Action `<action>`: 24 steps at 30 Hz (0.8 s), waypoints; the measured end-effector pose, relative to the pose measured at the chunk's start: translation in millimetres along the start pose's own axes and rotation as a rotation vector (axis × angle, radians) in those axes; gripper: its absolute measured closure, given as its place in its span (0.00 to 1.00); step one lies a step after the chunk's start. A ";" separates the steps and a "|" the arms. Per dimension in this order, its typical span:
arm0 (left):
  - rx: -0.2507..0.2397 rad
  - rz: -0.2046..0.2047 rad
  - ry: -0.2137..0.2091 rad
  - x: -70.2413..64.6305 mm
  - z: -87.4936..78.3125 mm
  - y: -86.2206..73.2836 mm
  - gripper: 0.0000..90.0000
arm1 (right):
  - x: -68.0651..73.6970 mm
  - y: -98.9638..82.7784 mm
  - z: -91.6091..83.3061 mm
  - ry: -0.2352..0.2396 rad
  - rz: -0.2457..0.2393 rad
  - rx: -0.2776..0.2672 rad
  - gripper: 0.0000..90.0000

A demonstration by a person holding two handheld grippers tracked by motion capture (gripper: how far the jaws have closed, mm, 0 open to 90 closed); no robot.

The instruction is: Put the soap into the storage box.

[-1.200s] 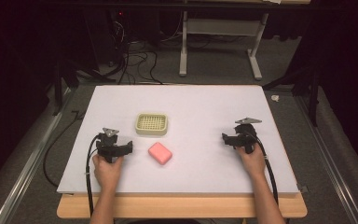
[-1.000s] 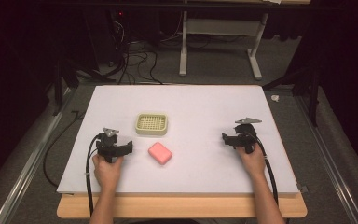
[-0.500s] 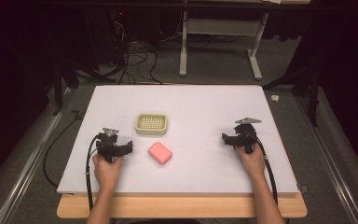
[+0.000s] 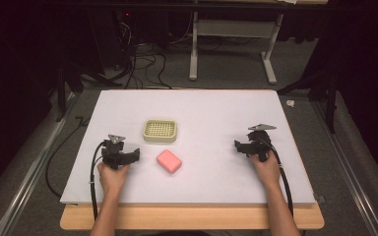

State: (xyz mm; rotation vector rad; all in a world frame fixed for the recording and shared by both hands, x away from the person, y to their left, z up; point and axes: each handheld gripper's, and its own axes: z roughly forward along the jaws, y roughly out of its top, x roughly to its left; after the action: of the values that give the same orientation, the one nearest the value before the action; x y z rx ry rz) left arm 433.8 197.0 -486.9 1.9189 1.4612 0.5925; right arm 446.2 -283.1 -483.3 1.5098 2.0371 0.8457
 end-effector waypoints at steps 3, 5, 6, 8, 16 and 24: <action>-0.017 -0.001 -0.028 -0.6 -2.9 -1.4 0.20 | -0.1 0.0 0.0 0.000 0.000 0.000 0.22; -0.022 0.000 -0.036 -1.4 -3.7 -1.9 0.20 | -0.1 0.0 0.0 0.001 0.001 0.000 0.22; -0.021 0.006 -0.046 -2.1 -4.7 -2.0 0.20 | -0.2 0.0 0.0 0.001 0.000 -0.001 0.22; -0.026 0.021 -0.060 -4.2 -7.4 -1.5 0.19 | 0.0 0.0 0.0 0.001 -0.001 0.000 0.22; -0.073 0.043 -0.124 -8.5 -25.3 7.5 0.18 | 0.0 0.0 0.0 0.001 0.000 0.000 0.22; -0.096 0.079 -0.172 -17.5 -36.7 8.0 0.17 | 0.1 0.0 0.0 0.000 -0.002 0.000 0.22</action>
State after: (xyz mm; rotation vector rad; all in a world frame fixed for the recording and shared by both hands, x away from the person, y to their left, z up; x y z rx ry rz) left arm 409.0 187.0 -455.3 1.9083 1.2327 0.5096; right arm 446.1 -283.0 -483.3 1.5075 2.0384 0.8445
